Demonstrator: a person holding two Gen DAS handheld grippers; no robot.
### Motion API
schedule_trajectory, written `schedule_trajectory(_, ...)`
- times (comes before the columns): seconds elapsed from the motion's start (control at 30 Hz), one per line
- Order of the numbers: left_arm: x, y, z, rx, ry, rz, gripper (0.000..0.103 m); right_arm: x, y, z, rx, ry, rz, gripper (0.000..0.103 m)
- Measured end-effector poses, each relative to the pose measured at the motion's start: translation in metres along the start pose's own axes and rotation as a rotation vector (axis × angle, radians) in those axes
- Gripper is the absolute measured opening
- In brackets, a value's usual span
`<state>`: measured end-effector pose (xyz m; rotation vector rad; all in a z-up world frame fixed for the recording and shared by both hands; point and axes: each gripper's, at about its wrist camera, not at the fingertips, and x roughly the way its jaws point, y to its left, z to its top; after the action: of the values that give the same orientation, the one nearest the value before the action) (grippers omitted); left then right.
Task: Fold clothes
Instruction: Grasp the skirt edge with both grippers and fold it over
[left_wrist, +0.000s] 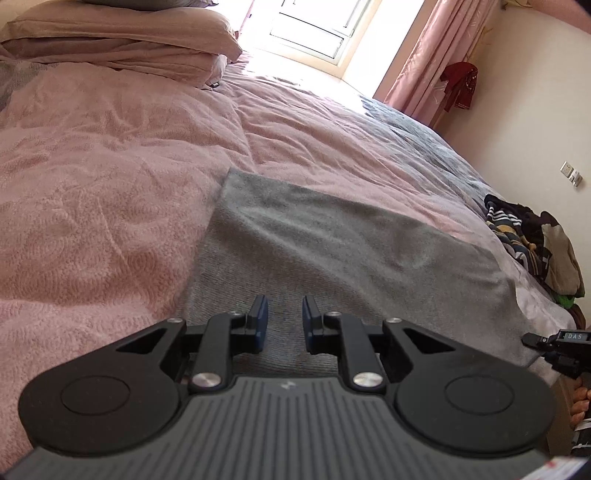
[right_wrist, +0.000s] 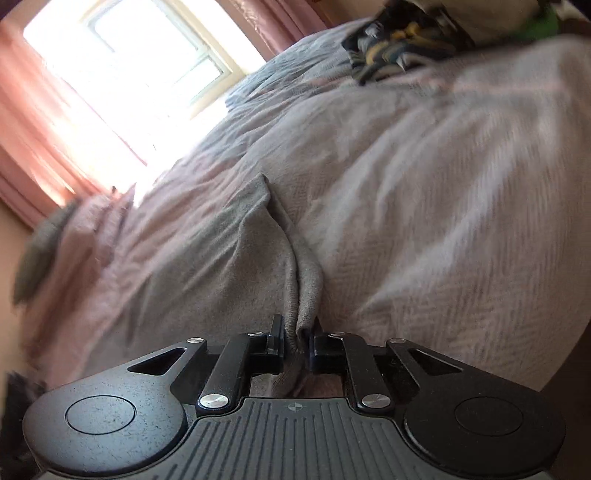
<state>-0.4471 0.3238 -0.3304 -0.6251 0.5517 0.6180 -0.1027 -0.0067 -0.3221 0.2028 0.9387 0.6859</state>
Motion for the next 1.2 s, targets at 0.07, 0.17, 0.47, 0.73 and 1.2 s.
schedule_trajectory(0.07,-0.008,0.01,0.002,-0.029,-0.017,-0.003,0.014,-0.01,0.053,0.003,-0.204,-0.056,-0.135,0.007)
schedule_trajectory(0.17,-0.024,0.03,0.005,-0.074,-0.039,-0.008,0.014,-0.031,0.145,-0.013,-0.493,-0.204,-0.177,0.007)
schedule_trajectory(0.47,-0.064,0.085,-0.001,-0.185,-0.063,0.046,0.014,-0.011,0.321,-0.193,-1.239,-0.317,0.015,0.007)
schedule_trajectory(0.73,-0.069,0.099,-0.004,-0.225,-0.037,0.045,0.014,0.049,0.304,-0.289,-1.536,-0.186,0.113,0.016)
schedule_trajectory(1.2,0.039,0.063,0.063,-0.283,0.072,-0.287,0.021,0.034,0.205,-0.099,-0.521,-0.103,0.199,0.024)
